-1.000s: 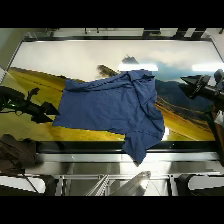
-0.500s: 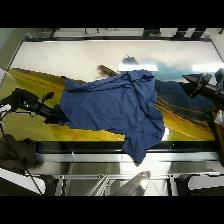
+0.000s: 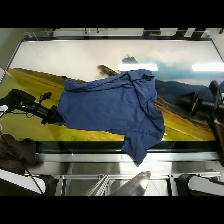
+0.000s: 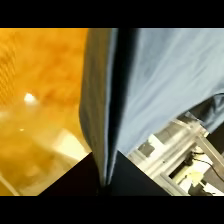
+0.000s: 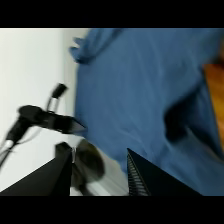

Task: Fold the shirts.

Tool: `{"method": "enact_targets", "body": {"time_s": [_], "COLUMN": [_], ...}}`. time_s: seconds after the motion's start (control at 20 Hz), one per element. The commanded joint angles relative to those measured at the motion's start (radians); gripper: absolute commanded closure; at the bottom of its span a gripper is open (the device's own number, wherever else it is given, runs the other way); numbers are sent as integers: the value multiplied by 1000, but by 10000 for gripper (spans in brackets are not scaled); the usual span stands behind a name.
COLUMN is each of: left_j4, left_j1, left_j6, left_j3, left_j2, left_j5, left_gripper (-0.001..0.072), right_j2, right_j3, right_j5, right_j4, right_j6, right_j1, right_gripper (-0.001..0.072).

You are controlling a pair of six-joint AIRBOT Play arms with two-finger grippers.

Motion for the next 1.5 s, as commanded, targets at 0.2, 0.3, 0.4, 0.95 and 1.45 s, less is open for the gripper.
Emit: {"method": "enact_targets", "body": {"time_s": [0.2, 0.3, 0.4, 0.95, 1.45], "left_j4": [-13, -13, -13, -14, -557], "left_j1": [13, 13, 13, 13, 81], "left_j6": [3, 3, 3, 3, 252], "left_j3": [1, 1, 1, 1, 47], "left_j2": [5, 5, 5, 5, 247], "left_j5": [46, 64, 73, 84, 295], "left_gripper": [688, 688, 688, 688, 686], "right_j2": [414, 359, 296, 99, 576], "right_j3": [-394, -404, -404, -401, -147], "right_j5": [-330, -327, -327, -432, -156], "right_j4": [-477, -464, -462, -103, 90], "right_j6": [312, 292, 264, 102, 31], "right_j1": [-27, -26, -18, 407, 198], "right_gripper": [24, 24, 26, 242, 687]}}
